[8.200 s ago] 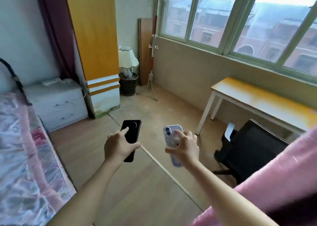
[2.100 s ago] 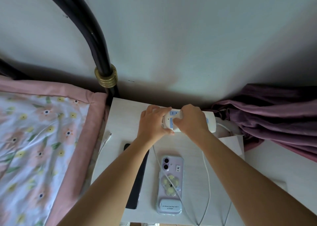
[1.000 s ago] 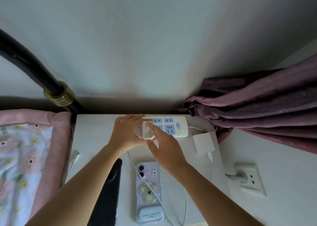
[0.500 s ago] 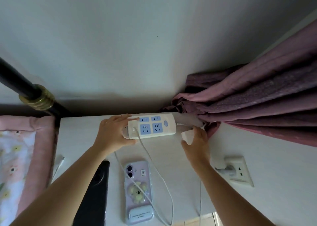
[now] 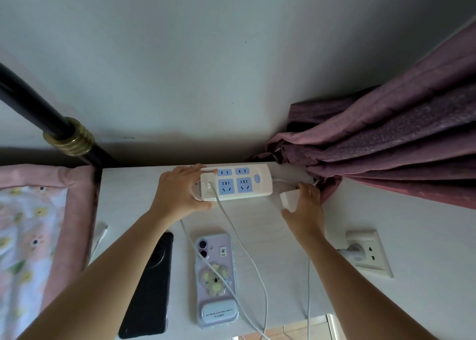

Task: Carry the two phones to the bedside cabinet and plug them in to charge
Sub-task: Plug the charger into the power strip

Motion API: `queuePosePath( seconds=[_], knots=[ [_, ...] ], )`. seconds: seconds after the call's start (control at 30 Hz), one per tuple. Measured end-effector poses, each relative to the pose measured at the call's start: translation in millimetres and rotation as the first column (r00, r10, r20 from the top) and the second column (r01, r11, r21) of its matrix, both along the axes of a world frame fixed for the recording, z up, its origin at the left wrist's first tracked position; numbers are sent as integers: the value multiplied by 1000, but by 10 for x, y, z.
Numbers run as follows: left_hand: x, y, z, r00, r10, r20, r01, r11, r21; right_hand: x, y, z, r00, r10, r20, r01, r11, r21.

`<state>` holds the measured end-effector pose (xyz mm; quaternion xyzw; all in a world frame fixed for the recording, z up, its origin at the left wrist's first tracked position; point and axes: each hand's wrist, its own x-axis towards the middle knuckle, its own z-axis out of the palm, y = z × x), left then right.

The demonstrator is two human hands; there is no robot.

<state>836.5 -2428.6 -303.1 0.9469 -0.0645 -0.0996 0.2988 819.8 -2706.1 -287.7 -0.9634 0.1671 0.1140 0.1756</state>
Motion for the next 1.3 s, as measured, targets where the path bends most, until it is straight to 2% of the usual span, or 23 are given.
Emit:
queuePosePath(
  seconds=[0.13, 0.23, 0.33, 0.43, 0.6, 0.73, 0.87, 1.3],
  knots=[
    [-10, -4, 11, 999, 24, -32, -24, 1000, -4, 13, 72, 38, 991, -95, -96, 93, 995, -18],
    [-10, -9, 22, 999, 17, -32, -17, 1000, -7, -28, 183, 198, 998, -51, -30, 51, 998, 29],
    [-9, -12, 19, 1000, 18, -24, -18, 1000, -8, 7, 313, 450, 996, 75, 43, -81, 988, 135],
    [-9, -13, 18, 999, 19, -30, -19, 1000, -2, 223, 413, 689, 956, 294, 0, -292, 950, 106],
    [-19, -17, 2, 999, 36, -39, -36, 999, -4, 599, 551, 882, 855, 492, -162, -502, 864, -27],
    [-24, -3, -17, 999, 35, -33, -35, 999, -4, 765, 655, 882, 712, 613, -342, -689, 704, -172],
    [-23, -2, -21, 999, 30, -32, -30, 1000, 0, 826, 711, 847, 693, 604, -393, -710, 667, -225],
    [-9, 5, -75, 1000, 10, -22, -10, 1000, 22, 943, 1065, 963, 518, 665, -537, -855, 407, -321]
  ],
)
